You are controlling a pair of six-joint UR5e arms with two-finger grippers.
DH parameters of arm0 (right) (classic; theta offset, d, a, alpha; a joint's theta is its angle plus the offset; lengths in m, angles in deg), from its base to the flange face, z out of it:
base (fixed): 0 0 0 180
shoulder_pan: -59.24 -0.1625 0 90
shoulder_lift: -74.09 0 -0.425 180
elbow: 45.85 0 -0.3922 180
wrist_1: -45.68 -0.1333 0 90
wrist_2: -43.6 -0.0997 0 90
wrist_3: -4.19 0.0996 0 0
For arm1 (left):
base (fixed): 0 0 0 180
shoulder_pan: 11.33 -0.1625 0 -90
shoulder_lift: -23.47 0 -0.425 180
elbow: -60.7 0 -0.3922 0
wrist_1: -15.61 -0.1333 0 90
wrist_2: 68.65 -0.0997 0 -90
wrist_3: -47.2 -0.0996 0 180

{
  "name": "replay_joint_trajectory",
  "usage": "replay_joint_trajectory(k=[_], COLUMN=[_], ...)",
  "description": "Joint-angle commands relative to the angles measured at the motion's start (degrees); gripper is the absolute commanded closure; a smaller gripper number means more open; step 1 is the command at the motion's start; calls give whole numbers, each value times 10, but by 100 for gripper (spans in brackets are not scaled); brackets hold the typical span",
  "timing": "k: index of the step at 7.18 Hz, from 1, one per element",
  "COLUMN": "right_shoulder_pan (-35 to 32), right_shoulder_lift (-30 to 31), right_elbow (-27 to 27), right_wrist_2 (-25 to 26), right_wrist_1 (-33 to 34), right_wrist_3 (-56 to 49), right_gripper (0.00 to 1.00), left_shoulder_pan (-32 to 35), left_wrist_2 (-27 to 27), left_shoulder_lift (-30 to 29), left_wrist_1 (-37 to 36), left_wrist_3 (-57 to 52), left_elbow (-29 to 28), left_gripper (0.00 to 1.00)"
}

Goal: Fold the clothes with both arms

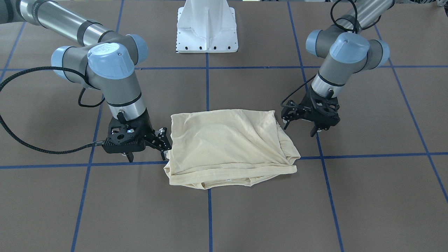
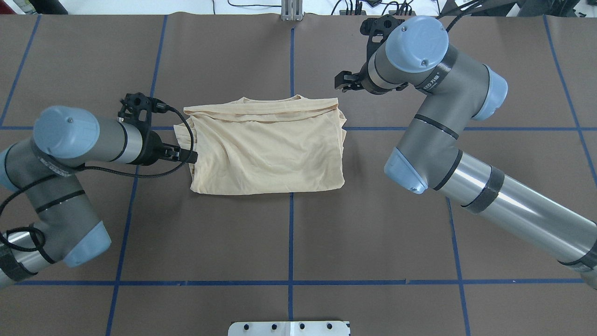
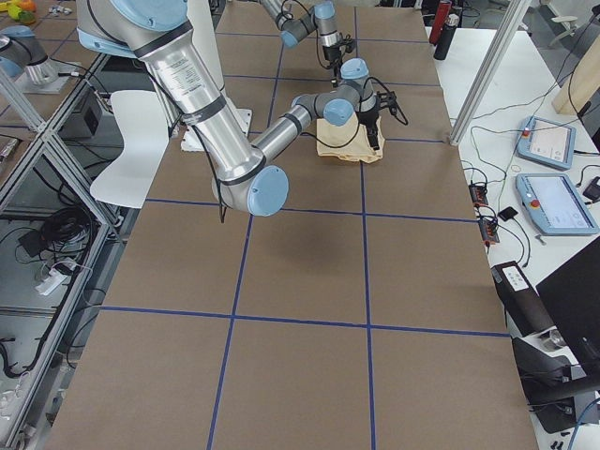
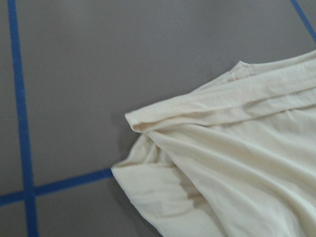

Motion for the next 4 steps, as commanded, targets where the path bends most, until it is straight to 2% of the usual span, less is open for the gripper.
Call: replay_joint_trajectory(k=[1,2,3,4], right_shoulder_pan=[0,0,0,0], right_shoulder_lift=[1,1,1,1], right_elbow=[1,1,1,1], right_wrist_2=[0,0,0,1], right_wrist_1=[0,0,0,0], right_wrist_3=[0,0,0,0], right_gripper=[0,0,0,0], left_shoulder_pan=[-52,-53,-53,-53], left_wrist_2=[-24,-24,-23,-23], left_shoulder_lift=[6,6,6,6], left_wrist_1=[28,28,28,28], left_wrist_3=[48,50,49,47], left_elbow=[1,-1,0,-1], left_gripper=[9,45,73,97])
